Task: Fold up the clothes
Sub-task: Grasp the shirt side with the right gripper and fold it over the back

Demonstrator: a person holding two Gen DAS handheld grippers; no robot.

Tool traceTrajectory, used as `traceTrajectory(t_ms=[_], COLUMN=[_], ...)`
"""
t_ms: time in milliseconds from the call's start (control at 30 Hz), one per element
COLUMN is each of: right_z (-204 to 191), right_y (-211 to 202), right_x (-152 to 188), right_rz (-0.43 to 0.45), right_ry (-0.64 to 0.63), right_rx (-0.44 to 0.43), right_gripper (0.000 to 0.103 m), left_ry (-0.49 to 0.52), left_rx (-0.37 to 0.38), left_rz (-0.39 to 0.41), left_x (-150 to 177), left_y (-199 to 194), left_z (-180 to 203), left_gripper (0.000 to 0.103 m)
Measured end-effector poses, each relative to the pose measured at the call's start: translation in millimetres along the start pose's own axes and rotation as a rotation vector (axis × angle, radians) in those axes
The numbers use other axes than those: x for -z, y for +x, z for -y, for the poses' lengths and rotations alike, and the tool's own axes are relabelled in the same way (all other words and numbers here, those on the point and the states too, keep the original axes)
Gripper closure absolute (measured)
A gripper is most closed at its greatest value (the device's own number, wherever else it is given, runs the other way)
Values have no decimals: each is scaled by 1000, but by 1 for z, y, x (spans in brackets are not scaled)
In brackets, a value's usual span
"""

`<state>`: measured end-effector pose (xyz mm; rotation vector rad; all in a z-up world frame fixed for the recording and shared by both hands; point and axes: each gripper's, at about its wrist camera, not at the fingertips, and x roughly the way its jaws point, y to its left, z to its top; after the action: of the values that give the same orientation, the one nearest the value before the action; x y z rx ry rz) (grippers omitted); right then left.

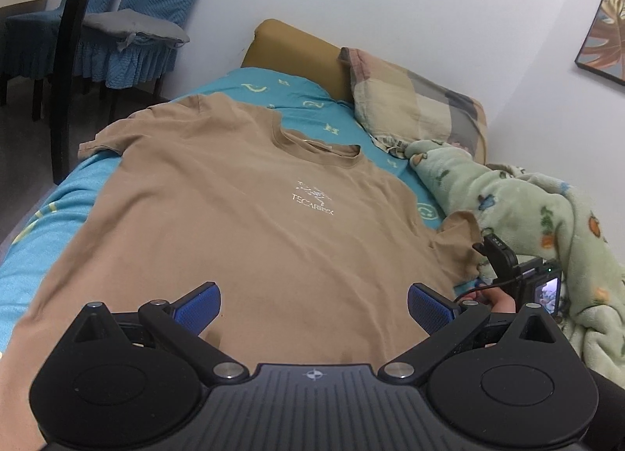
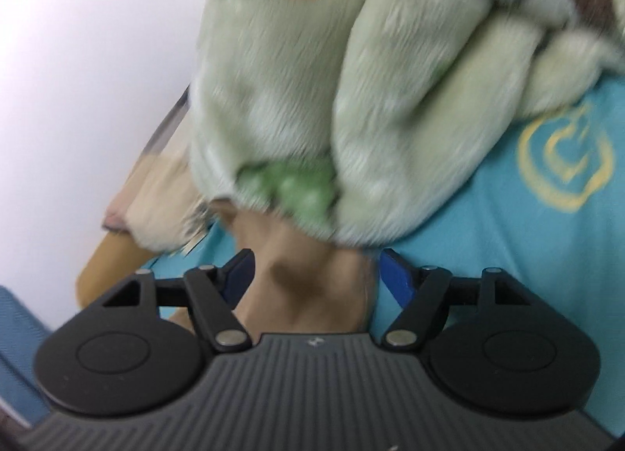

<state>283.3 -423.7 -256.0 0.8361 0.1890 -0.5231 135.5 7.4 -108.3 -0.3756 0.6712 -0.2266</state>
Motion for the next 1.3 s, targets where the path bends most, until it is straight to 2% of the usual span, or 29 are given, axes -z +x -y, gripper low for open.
traceTrajectory(t_ms=[67,133,233,333,367,467,500,533,567,733,833,967,1167,1233,1300], right_z=[4,7,9,-1,-8,-22,-29,-35,-42,-82,-121,-194,-297,-327,-342], right_y=[0,8,22,46,52,71,76,81,78,52,16,-19,-47,-48,-47], right_x=[-6,-13,-20,-21,-21,-20,-19,-18,-20,-35,-52,-54,4,38,77], right_rz=[9,-26,-126,-283,-308,-366,-375,-383,-365,-234,-146,-68,-48,-77,-124], right_ry=[-31,-80,-136,-212,-251,-265,-281,-298,-316,-417,-499,-608,-843,-895,-896], right_rx=[26,28,-78,-198,-199,-200,-184,-168,-161,-150,-160,-185,-231,-263,-300], right_gripper=[29,29,29,30,30,31,37,67,93,93,93,93,93,93,93], left_ry=[13,23,25,27,27,27,29,29,27,50,82,135,145,94,9], left_rx=[0,1,5,9,10,8,7,7,10,13,1,-50,-125,-131,-120], left_rz=[10,17,14,11,10,7,2,-2,-2,50,98,147,198,203,182], left_x=[0,1,2,2,2,3,3,3,3,-6,-15,-28,-53,-58,-61], left_y=[-3,-5,-4,-2,-1,5,7,9,10,0,-17,-39,-67,-67,-58], left_z=[3,6,8,9,9,10,11,11,12,16,15,7,-30,-49,-69], left_gripper=[0,0,0,0,0,0,0,0,0,0,0,0,0,0,0])
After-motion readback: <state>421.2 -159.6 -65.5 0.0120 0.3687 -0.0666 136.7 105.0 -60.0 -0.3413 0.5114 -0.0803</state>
